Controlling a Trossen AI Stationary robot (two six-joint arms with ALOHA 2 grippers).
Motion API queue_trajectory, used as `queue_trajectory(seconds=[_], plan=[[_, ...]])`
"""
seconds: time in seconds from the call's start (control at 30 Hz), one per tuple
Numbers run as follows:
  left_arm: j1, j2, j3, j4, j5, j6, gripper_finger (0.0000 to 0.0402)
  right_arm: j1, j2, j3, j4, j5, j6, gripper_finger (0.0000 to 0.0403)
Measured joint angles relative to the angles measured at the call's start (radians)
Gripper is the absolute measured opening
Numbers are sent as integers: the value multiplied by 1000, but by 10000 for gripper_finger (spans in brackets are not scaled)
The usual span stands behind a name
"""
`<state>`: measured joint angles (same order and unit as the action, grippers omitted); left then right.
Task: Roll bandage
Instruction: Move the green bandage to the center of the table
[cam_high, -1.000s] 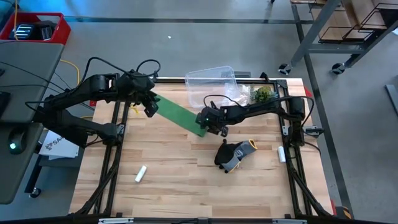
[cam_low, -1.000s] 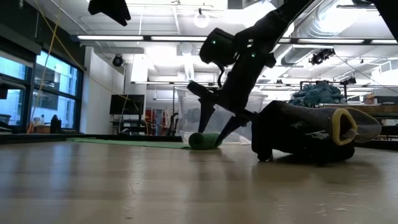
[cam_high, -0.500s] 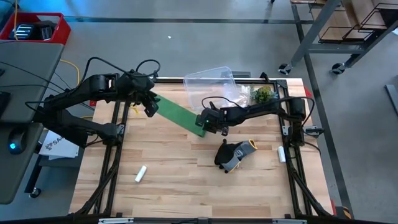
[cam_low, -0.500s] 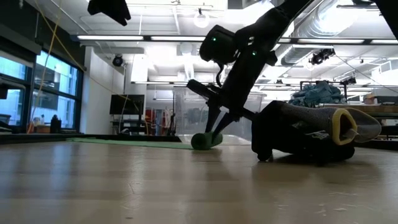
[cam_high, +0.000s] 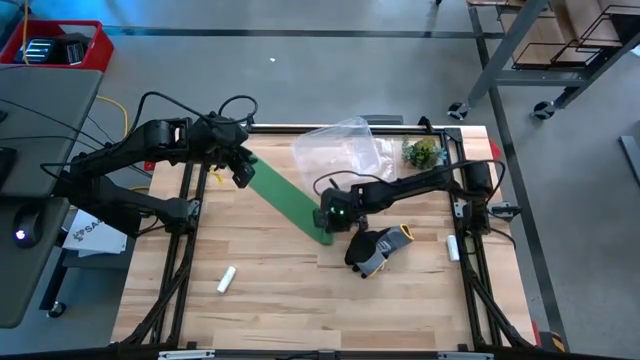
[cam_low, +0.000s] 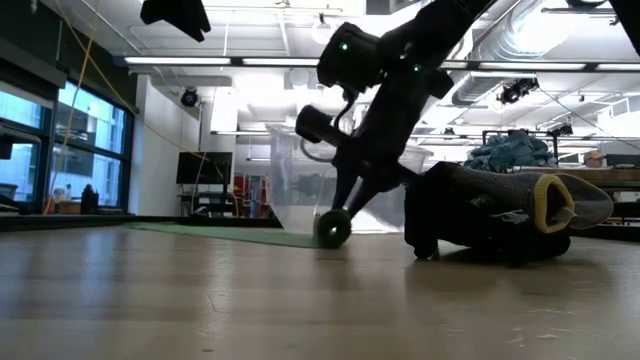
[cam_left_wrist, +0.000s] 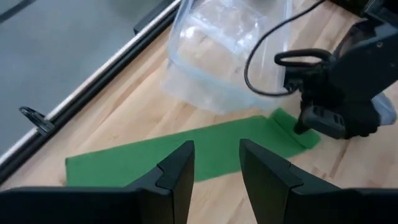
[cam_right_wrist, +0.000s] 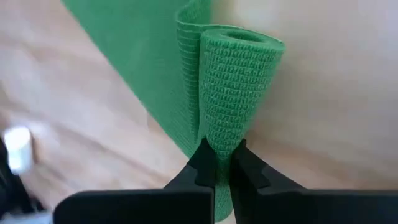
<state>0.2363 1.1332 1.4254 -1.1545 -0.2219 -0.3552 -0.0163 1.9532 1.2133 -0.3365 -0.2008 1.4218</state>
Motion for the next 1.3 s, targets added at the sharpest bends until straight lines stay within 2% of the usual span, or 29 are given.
queue_trajectory(seconds=[0.27, 0.53, 0.73, 0.97, 1.17, 1.3], plan=[[-2, -1, -13, 7, 32, -27, 125, 54, -46, 0, -177, -17, -104, 3], [-37, -1, -216, 19, 191, -126, 125, 40, -69, 1, -245, -21, -186, 3], [-54, -6, -237, 104, 189, -158, 125, 39, -129, 2, -232, -36, -228, 3], [-60, -5, -245, 189, 150, -159, 125, 3, -177, 2, -231, 1, -253, 3], [-84, -2, -426, 205, 183, -187, 125, -8, -182, 2, -236, 14, -272, 3], [-66, 0, -564, 299, 171, -210, 125, -10, -182, 2, -235, 21, -277, 3]])
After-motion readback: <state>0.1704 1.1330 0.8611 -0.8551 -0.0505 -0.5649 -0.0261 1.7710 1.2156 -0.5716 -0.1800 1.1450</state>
